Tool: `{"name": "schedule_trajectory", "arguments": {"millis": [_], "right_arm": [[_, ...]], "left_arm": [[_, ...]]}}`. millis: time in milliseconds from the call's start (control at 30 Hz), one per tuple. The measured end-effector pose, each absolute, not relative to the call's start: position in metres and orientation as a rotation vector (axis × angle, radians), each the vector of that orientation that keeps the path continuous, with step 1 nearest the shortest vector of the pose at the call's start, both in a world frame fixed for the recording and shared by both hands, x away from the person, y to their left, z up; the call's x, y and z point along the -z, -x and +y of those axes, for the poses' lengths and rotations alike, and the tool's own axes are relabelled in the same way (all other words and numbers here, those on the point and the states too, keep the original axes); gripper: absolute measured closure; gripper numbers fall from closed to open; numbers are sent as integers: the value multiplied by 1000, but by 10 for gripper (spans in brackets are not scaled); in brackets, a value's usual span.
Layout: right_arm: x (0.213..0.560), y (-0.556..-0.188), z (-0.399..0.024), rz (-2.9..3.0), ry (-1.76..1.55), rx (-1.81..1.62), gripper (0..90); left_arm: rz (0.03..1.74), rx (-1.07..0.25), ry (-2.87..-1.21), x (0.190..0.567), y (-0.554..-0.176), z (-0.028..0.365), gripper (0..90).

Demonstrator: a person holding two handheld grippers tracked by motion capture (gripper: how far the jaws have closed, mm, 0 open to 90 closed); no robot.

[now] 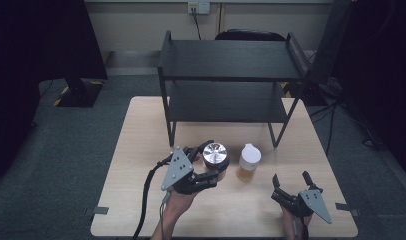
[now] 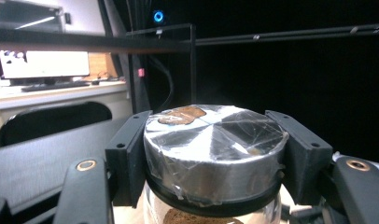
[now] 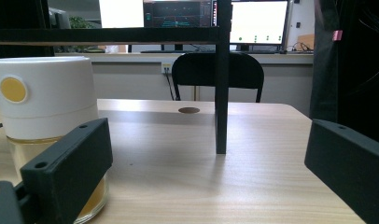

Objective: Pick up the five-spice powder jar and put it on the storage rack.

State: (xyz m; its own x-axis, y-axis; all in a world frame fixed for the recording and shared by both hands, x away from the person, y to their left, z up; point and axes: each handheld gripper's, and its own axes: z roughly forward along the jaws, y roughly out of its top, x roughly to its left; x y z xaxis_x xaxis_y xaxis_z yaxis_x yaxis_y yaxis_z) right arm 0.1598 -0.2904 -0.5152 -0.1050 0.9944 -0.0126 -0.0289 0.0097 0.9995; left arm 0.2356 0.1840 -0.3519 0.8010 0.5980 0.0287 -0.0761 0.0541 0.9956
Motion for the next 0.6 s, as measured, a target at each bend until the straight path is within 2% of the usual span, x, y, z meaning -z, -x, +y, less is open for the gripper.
{"name": "schedule_trajectory", "arguments": {"millis": [600], "right_arm": [[515, -160, -289, 1266, -1136, -1285, 0]], "left_arm": [[423, -563, -1478, 222, -302, 181, 352]]}}
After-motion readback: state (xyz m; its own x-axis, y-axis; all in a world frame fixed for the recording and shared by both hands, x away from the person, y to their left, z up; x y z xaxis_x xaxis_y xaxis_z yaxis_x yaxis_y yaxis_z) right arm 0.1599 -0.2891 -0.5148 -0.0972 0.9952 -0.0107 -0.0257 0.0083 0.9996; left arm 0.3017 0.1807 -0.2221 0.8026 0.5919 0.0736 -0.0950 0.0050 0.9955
